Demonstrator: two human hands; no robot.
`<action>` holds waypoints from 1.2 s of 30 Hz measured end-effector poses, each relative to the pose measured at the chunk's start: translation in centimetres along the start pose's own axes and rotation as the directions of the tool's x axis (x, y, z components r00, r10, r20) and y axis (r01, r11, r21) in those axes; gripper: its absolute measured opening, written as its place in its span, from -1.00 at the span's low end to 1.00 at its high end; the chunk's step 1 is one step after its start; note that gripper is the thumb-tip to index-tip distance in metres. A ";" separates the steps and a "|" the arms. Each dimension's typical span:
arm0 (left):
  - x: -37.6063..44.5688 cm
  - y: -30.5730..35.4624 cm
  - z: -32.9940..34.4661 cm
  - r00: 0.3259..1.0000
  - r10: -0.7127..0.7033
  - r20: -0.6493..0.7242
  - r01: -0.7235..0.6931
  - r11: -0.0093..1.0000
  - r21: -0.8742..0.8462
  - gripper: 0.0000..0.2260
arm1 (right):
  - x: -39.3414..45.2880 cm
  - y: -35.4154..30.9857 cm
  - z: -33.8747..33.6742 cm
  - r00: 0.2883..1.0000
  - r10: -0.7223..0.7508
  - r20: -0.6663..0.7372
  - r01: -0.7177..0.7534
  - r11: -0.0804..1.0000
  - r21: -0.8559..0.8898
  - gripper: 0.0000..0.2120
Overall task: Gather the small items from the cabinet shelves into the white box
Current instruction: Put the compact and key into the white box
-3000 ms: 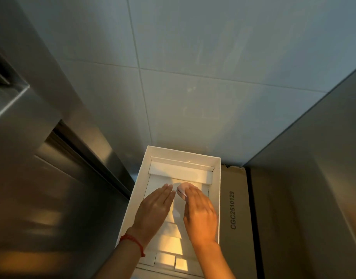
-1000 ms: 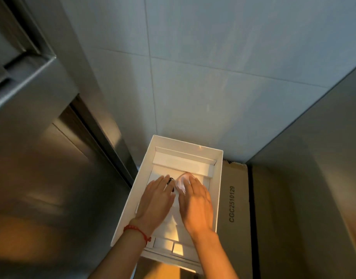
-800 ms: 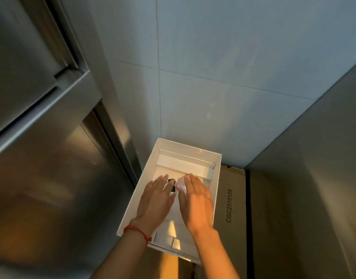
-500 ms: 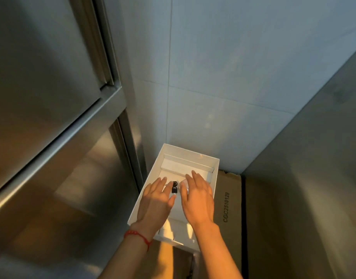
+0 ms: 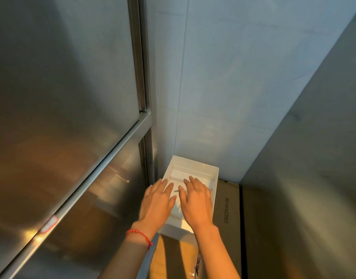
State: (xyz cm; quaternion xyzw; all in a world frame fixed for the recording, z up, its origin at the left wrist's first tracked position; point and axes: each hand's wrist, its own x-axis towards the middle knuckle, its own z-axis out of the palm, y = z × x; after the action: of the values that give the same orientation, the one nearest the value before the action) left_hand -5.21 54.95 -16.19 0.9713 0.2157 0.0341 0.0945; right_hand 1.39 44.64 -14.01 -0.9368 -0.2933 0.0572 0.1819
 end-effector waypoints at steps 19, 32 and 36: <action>-7.0 3.2 -9.4 0.996 -0.031 -0.088 0.028 0.999 -0.031 -0.56 | -7.8 -2.3 -9.6 0.996 -0.077 -0.036 0.076 0.997 -0.033 -0.56; -12.3 6.3 -12.9 0.967 -0.198 -0.158 0.198 0.980 -0.017 -0.55 | -10.7 -2.7 -13.4 0.963 -0.265 -0.041 0.265 0.964 -0.005 -0.56; -14.8 6.9 -14.1 0.944 -0.252 -0.212 0.255 0.967 -0.013 -0.55 | -12.1 -3.0 -14.4 0.942 -0.335 -0.037 0.336 0.941 0.029 -0.57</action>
State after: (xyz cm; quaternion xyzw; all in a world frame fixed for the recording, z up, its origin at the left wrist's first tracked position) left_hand -17.22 44.87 -1.39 0.9270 0.3476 0.1235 0.0677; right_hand -7.10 35.61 0.50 -0.8706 -0.4446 0.0156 0.2101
